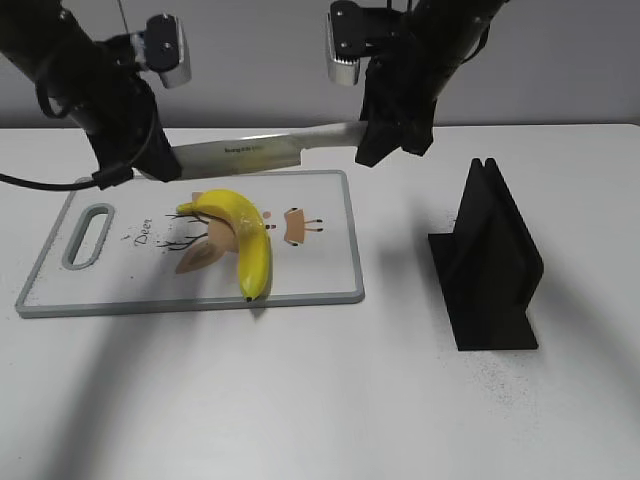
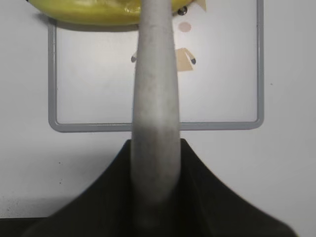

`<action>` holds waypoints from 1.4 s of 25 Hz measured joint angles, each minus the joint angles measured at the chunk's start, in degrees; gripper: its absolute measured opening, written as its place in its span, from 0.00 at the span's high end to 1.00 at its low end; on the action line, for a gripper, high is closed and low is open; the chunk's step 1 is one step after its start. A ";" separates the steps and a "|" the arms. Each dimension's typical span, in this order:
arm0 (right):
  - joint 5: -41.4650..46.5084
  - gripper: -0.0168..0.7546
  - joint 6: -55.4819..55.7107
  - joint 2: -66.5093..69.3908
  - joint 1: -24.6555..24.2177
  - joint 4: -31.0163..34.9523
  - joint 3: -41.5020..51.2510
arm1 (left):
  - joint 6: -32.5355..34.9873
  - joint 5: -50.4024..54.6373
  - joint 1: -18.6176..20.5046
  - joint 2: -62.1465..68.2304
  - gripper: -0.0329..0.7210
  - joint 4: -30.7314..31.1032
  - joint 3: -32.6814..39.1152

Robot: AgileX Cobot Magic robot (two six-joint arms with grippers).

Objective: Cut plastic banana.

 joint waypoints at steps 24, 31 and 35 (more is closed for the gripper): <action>5.95 0.72 7.32 13.08 0.04 -6.71 -9.67 | -0.23 -4.43 -0.74 11.26 0.97 -1.31 -0.92; 7.31 0.71 7.32 10.15 0.22 -6.82 -13.90 | -0.47 -3.71 -0.74 3.82 0.97 1.26 -0.91; 7.35 0.71 7.32 8.74 0.22 -6.37 -13.96 | -0.47 -3.16 -0.74 0.55 0.97 1.77 -0.91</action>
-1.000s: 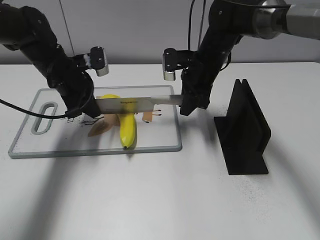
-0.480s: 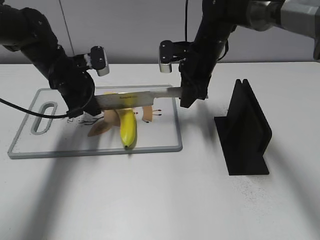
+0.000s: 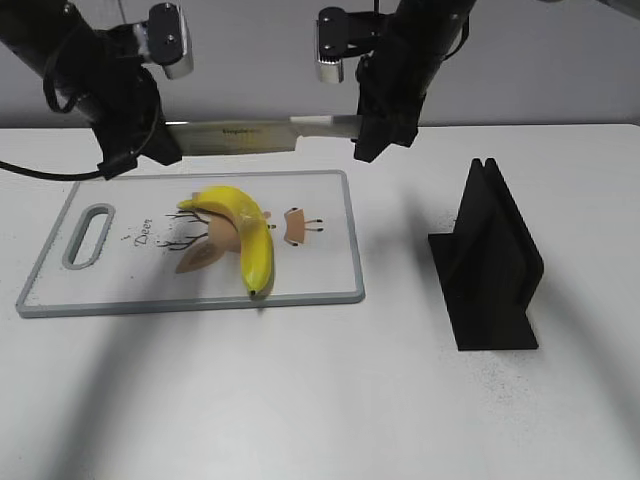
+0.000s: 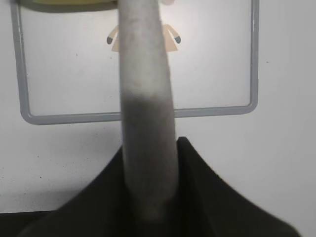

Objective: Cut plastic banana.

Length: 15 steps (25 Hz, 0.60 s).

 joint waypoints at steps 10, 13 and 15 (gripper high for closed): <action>0.00 0.72 1.46 -1.00 0.00 -0.55 0.00 | -0.05 -0.37 0.00 -2.17 0.36 -4.70 0.00; -0.20 0.73 2.60 -1.37 0.00 -0.59 0.00 | -3.85 -2.45 0.00 -3.21 0.18 -6.31 0.11; -0.47 0.73 3.03 -2.05 0.00 -1.03 0.00 | -7.53 -4.27 -0.02 -4.54 0.15 -6.70 0.11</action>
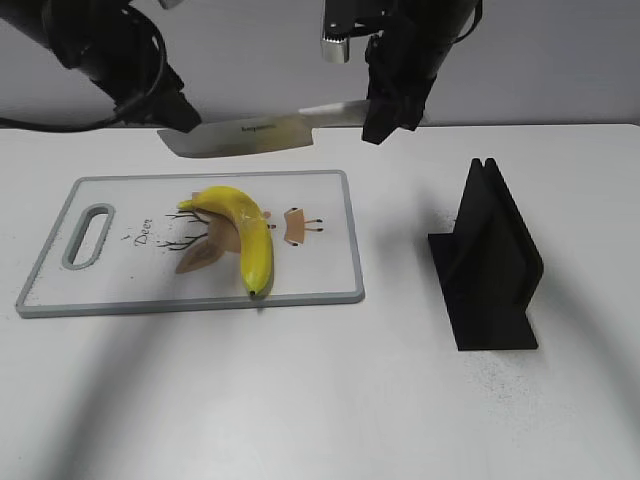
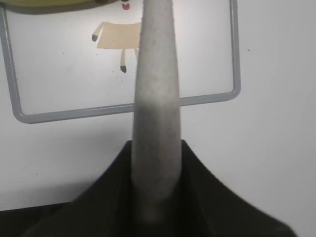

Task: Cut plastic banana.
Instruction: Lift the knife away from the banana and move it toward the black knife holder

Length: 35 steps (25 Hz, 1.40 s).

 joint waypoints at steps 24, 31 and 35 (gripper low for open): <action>0.08 0.73 50.17 -15.17 -0.06 -2.79 1.64 | -69.97 22.98 4.76 -9.01 0.18 32.13 0.13; 0.03 0.73 58.32 -26.47 -0.06 -2.79 16.76 | -72.16 23.19 4.76 -14.28 0.18 30.20 3.49; 0.09 0.73 59.87 -33.72 -0.06 -2.79 25.53 | -72.16 23.19 4.76 -20.16 0.18 30.05 8.24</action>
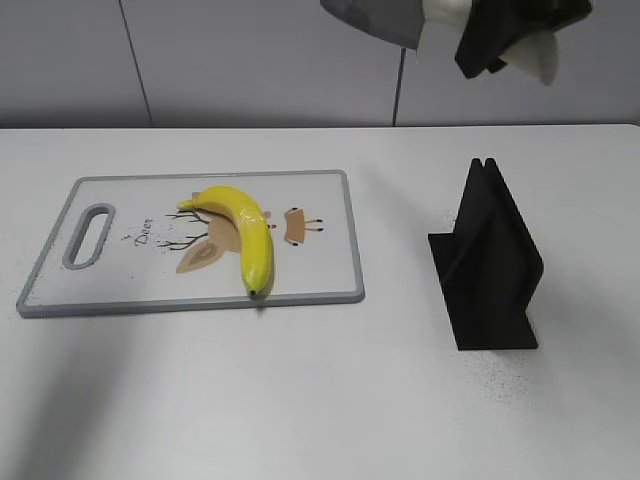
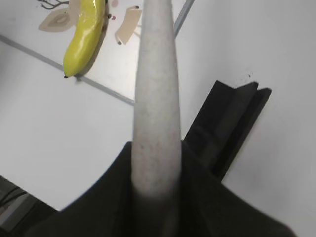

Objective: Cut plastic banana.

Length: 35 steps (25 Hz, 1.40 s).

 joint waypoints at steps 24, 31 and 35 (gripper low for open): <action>-12.94 0.73 13.28 -36.05 0.00 -1.65 44.41 | -0.23 0.41 0.00 -57.84 0.19 -0.08 38.27; -14.98 0.73 16.95 -42.73 0.00 -2.07 51.54 | -0.23 0.48 0.00 -75.84 0.20 -0.08 40.21; -16.66 0.73 19.30 -46.09 0.00 -2.07 55.34 | -0.23 0.48 0.00 -83.10 0.21 -0.08 40.40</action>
